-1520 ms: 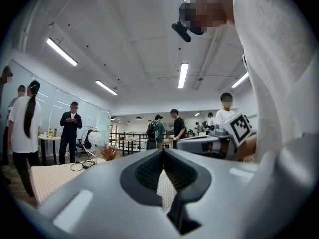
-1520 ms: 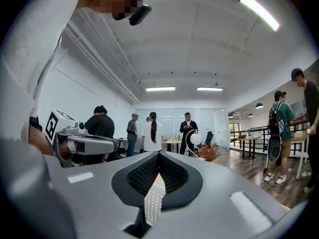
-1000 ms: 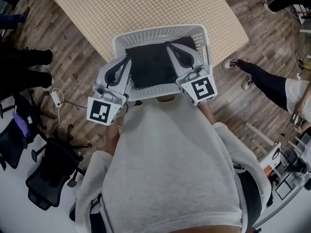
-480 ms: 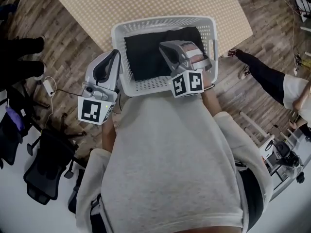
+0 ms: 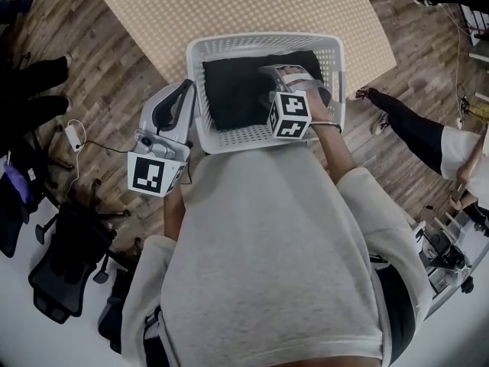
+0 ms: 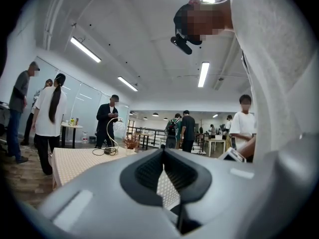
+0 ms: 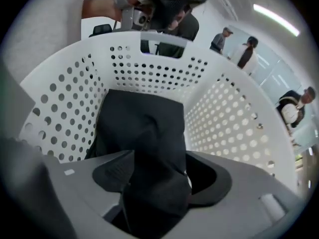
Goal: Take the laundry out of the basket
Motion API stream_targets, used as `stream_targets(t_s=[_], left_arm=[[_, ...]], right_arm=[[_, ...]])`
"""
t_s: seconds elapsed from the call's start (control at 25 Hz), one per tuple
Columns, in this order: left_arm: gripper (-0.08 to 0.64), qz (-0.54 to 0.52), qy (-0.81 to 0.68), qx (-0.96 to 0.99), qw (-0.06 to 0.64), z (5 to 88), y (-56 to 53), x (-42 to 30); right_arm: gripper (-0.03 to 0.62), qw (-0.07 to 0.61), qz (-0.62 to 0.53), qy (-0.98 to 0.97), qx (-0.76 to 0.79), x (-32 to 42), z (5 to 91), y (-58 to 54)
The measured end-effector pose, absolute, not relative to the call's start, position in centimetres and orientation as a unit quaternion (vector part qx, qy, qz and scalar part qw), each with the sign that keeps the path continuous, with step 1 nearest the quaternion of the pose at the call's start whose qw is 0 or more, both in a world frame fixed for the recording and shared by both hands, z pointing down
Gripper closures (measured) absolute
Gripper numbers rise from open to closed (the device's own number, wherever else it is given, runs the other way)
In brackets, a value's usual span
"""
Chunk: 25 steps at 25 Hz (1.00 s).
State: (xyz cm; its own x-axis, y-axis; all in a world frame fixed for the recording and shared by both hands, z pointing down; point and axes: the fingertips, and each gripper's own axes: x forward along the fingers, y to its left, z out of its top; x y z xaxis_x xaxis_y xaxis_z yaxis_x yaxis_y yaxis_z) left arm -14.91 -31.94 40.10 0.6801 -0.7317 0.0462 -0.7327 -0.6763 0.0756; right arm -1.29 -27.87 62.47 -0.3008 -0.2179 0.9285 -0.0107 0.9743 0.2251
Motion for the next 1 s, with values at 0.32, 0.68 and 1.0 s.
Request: stream_targets(t_s=[0.32, 0.68, 1.0], left_arm=[[0.554, 0.005, -0.421, 0.906, 0.046, 40.2, -32.2, -16.3], [0.554, 0.005, -0.433, 0.900, 0.053, 40.5, -32.7, -16.8], [0.554, 0.005, -0.439, 0.897, 0.056, 41.1, -32.9, -17.4]], right_arm=[[-0.005, 0.628, 0.073, -0.772, -0.068, -1.2, 65.7, -29.0], [-0.006, 0.661, 0.110, -0.736, -0.098, 0.3, 69.5, -28.7], [-0.006, 0.652, 0.127, -0.740, -0.106, -0.2, 71.3, -28.7]])
